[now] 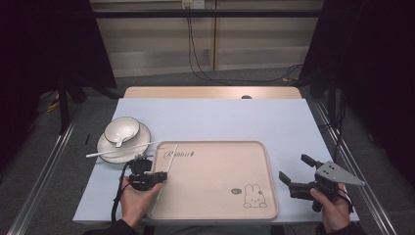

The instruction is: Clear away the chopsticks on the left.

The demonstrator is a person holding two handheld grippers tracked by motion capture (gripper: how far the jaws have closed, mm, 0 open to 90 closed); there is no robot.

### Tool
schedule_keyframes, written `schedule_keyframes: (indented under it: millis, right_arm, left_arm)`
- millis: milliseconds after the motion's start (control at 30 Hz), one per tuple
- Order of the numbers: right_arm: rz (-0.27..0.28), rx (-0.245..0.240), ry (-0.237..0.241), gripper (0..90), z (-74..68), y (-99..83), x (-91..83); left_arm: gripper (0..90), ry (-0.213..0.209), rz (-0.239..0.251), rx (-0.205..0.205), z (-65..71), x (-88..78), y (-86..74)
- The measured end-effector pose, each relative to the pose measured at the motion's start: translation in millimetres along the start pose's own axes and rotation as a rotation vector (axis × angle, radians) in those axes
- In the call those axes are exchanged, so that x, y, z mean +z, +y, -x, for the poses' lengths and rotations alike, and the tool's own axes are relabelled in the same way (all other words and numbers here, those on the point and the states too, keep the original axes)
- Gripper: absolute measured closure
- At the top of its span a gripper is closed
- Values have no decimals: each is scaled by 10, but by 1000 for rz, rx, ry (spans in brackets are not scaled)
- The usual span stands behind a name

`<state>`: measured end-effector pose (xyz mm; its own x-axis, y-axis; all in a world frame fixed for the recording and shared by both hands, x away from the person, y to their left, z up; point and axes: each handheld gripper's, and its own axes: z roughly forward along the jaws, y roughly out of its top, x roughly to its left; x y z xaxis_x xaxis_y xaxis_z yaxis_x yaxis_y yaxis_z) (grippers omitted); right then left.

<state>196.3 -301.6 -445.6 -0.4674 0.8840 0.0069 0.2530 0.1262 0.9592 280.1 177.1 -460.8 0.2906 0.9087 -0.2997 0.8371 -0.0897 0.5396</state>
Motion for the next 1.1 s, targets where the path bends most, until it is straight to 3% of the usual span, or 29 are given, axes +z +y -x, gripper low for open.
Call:
schedule_keyframes:
  millis: [167,233,300,333,400,433,500,600,700,733,767,833,967,1033,1100]
  right_arm:
    - [3,1,3,25,0,-1,3]
    - [2,0,4,25,3,0,1]
    - [1,3,4,25,1,0,0]
    - [1,3,2,25,3,0,-1]
    - [3,3,-2,25,1,0,-1]
    - [3,3,-2,25,1,0,-1]
    - [2,5,-2,25,0,0,-3]
    - [3,2,-4,25,0,0,-3]
    - [3,3,-5,25,0,-1,-2]
    - [4,3,-3,25,1,-1,-2]
    - [2,2,-4,25,1,-1,-2]
    - [2,0,-1,25,3,-2,3]
    - [-1,5,-4,24,3,-3,3]
    - [-1,5,-10,24,14,-5,1]
    - [-1,7,-10,24,13,-5,1]
  left_arm:
    - [735,-26,9,28,-36,-17,10]
    - [659,-54,22,50,-46,-41,18]
    - [640,-79,38,52,-42,-62,17]
    - [610,-87,50,78,-46,-78,17]
    - [521,-92,81,122,-74,-124,13]
    - [521,-91,98,134,-85,-142,11]
    - [434,-98,140,152,-118,-194,9]
    - [307,-138,216,201,-153,-283,-4]
    - [278,-134,281,262,-180,-379,-22]
    - [254,-154,281,277,-213,-412,-20]
    - [249,-168,294,266,-257,-451,-25]
    - [207,-174,310,275,-328,-492,-28]
    - [109,-270,314,320,-510,-559,-3]
    - [101,-254,333,363,-573,-613,2]
    - [90,-242,351,431,-635,-675,4]
